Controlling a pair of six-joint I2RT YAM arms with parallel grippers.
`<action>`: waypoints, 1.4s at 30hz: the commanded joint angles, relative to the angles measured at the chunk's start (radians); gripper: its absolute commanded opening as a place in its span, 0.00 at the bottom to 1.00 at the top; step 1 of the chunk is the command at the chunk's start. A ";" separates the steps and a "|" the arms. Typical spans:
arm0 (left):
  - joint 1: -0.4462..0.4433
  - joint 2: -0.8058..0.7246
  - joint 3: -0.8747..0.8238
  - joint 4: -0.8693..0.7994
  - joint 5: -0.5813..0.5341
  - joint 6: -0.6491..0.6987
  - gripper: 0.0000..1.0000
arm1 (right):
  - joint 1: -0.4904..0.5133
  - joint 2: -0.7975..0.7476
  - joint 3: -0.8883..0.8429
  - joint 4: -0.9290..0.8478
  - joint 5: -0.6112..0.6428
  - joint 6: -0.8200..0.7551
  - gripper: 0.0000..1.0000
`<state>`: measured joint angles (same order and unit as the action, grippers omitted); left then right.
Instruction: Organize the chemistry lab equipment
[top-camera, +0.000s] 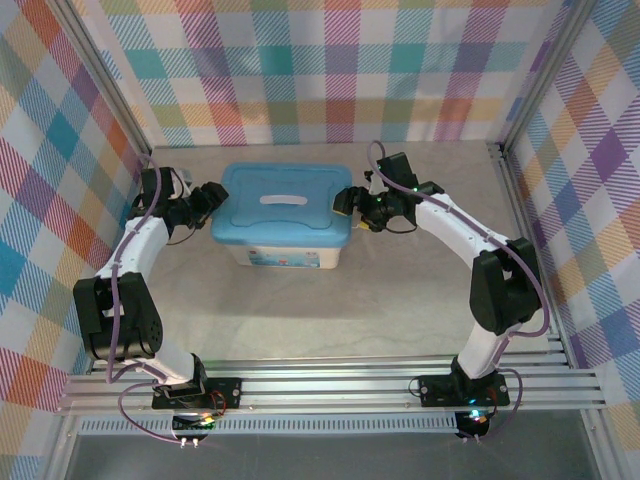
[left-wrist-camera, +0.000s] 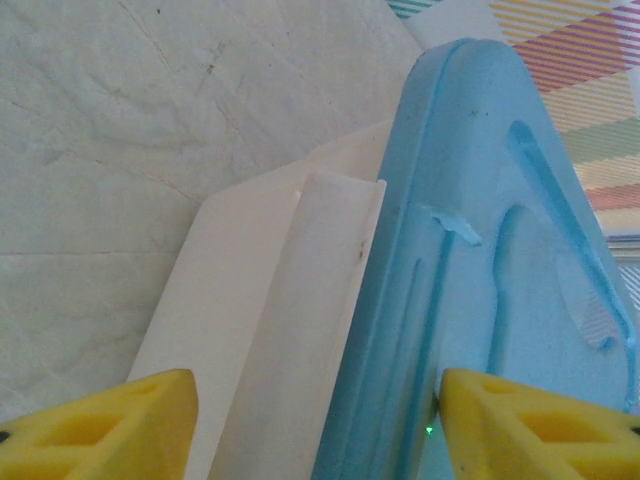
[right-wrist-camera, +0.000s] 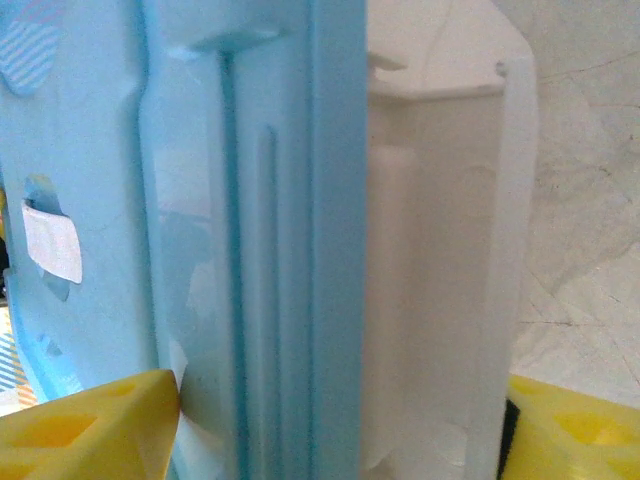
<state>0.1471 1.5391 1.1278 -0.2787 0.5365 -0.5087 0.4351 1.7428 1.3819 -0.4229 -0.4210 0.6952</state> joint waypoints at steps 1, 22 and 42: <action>0.008 -0.021 -0.007 0.010 0.003 0.005 0.62 | 0.008 -0.016 0.033 0.029 -0.012 -0.024 0.71; -0.184 -0.093 0.121 -0.236 -0.310 0.192 0.60 | 0.092 -0.028 0.169 -0.120 0.099 -0.118 0.52; -0.363 0.046 0.211 -0.269 -0.424 0.183 0.59 | 0.143 0.087 0.336 -0.214 0.142 -0.153 0.47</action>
<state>-0.1322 1.5436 1.3090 -0.5480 -0.0208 -0.3168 0.5148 1.8065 1.6554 -0.7147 -0.1410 0.5602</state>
